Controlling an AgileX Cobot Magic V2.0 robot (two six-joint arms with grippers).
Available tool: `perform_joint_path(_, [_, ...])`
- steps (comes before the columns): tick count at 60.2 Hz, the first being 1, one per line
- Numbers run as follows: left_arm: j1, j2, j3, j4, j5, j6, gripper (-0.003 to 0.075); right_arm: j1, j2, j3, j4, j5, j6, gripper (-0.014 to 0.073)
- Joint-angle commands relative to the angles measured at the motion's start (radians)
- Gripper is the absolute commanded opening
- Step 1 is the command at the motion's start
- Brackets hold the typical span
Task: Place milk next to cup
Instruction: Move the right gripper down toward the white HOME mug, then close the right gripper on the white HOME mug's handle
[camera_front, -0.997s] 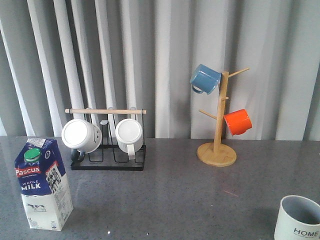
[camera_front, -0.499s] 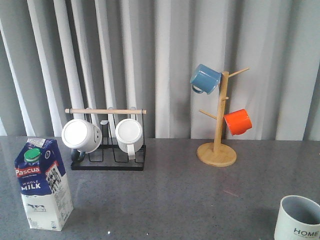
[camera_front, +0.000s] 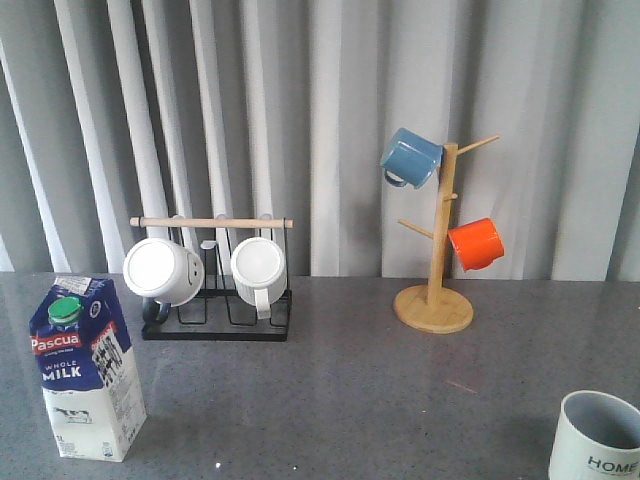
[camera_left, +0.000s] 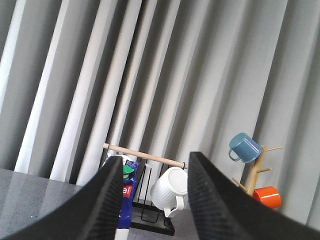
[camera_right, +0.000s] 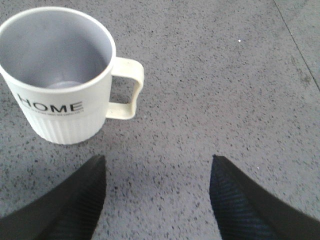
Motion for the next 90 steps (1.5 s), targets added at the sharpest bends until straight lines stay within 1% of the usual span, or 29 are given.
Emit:
perform_joint_path(1, [-0.002,-0.010,-0.031,0.004,-0.044,-0.008,0.0306,-0.004,0.018,-0.025,-0.061,-0.086,0.028,0.0438])
perform_joint_path(6, [-0.002,-0.010,-0.031,0.004,-0.019,-0.008,0.0306,-0.004,0.050,-0.025,-0.127,-0.096,0.069,0.0438])
perform_joint_path(13, [-0.002,-0.010,-0.031,0.004,-0.003,-0.008,0.0306,-0.004,0.093,-0.025,-0.221,-0.095,0.177,0.0438])
perform_joint_path(18, [-0.002,-0.010,-0.031,0.004,-0.003,-0.008,0.0306,-0.040,0.104,-0.025,-0.295,-0.107,0.259,0.0438])
perform_joint_path(21, [-0.002,-0.010,-0.031,0.004,-0.003,-0.008,0.0306,-0.075,0.104,-0.025,-0.295,-0.145,0.290,0.0438])
perform_joint_path(25, [-0.002,-0.010,-0.031,0.004,0.000,-0.008,0.0306,-0.120,0.104,-0.024,-0.266,-0.190,0.295,0.0438])
perform_joint_path(30, [-0.002,-0.010,-0.031,0.004,0.008,-0.008,0.0306,-0.154,0.108,-0.023,-0.199,-0.208,0.266,0.0435])
perform_joint_path(35, [-0.002,-0.010,-0.031,0.004,0.019,-0.008,0.0306,-0.155,0.111,-0.023,-0.134,-0.219,0.187,0.0435])
perform_joint_path(42, [-0.002,-0.010,-0.031,0.005,0.023,-0.008,0.0306,-0.155,0.127,-0.023,-0.011,-0.223,0.089,0.0426])
perform_joint_path(49, [-0.002,-0.010,-0.031,0.005,0.023,-0.008,0.0306,-0.155,0.161,-0.023,0.060,-0.224,-0.002,0.0418])
perform_joint_path(54, [-0.002,-0.010,-0.031,0.014,0.023,-0.008,0.0306,-0.164,0.184,-0.023,0.071,-0.251,-0.027,0.0418])
perform_joint_path(81, [-0.002,-0.010,-0.031,0.015,0.023,-0.008,0.0306,-0.165,0.302,-0.023,0.068,-0.356,-0.023,0.0416])
perform_joint_path(90, [-0.002,-0.010,-0.031,0.015,0.023,-0.008,0.0306,-0.204,0.346,-0.023,0.054,-0.399,-0.018,0.0416])
